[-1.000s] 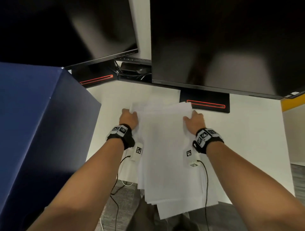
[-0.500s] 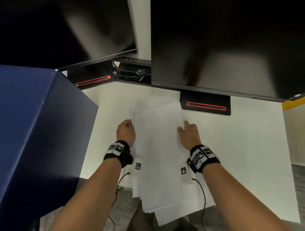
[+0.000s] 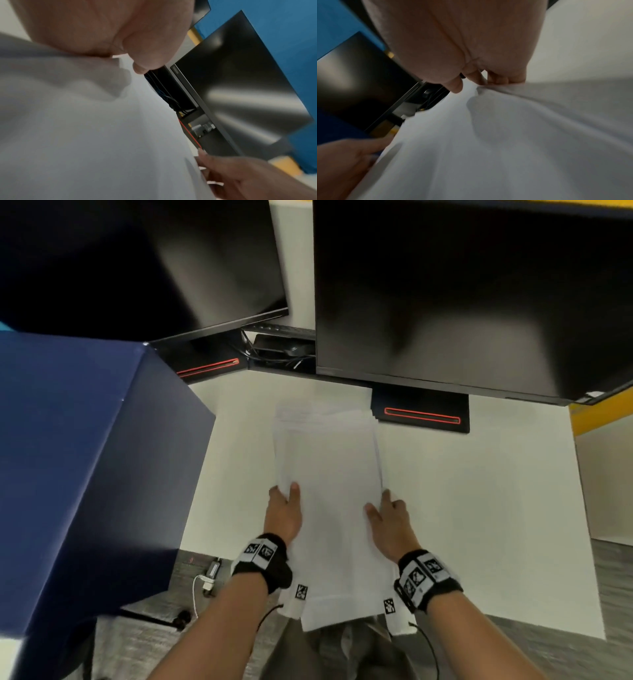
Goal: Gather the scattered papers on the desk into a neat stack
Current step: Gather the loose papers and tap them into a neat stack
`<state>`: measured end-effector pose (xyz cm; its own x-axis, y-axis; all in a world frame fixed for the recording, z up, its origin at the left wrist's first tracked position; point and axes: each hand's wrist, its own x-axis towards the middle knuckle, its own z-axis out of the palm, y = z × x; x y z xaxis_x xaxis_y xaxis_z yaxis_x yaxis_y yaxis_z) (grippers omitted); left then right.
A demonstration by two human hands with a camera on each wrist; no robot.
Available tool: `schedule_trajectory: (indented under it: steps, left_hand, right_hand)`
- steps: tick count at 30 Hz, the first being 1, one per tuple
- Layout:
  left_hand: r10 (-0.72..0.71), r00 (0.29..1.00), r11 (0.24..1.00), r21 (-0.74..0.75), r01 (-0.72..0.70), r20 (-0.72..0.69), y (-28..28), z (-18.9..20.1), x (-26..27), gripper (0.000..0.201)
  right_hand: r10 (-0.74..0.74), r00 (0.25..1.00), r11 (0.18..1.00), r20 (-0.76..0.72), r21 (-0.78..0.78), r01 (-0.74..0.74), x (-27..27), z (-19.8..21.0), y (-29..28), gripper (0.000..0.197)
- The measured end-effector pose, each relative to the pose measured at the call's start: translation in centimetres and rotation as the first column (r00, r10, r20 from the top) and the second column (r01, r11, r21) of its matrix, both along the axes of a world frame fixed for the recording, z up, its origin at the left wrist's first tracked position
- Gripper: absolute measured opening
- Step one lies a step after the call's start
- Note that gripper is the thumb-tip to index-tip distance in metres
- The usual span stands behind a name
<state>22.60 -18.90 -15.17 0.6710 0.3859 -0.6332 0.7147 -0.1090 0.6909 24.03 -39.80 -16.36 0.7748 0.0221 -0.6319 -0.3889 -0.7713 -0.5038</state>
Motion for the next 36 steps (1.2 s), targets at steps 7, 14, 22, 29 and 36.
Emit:
schedule_trajectory:
  steps: [7, 14, 22, 29, 36]
  left_hand:
    - [-0.193, 0.97, 0.887, 0.395, 0.237, -0.149, 2.7, -0.4, -6.5, 0.029]
    - [-0.009, 0.998, 0.916, 0.399, 0.031, -0.058, 1.5, 1.0, -8.2, 0.028]
    - [-0.129, 0.975, 0.911, 0.366, 0.188, -0.179, 0.4, 0.6, -10.4, 0.036]
    - [0.01, 0.992, 0.931, 0.363, 0.036, -0.125, 4.0, 1.5, -3.0, 0.074]
    - [0.0, 0.992, 0.97, 0.24, 0.031, -0.128, 1.7, 0.3, 4.4, 0.089]
  right_hand:
    - [0.092, 0.993, 0.989, 0.071, -0.119, -0.083, -3.9, 0.6, -4.9, 0.033]
    - [-0.141, 0.985, 0.99, 0.101, 0.008, 0.141, -5.1, 1.1, -4.8, 0.036]
    - [-0.017, 1.0, 0.99, 0.009, -0.143, 0.018, -5.9, 1.3, -5.9, 0.03]
    - [-0.174, 0.98, 0.98, 0.099, -0.075, 0.182, 2.6, 3.5, -5.6, 0.054]
    - [-0.151, 0.988, 0.987, 0.032, 0.059, 0.149, 8.4, 1.0, 1.6, 0.091]
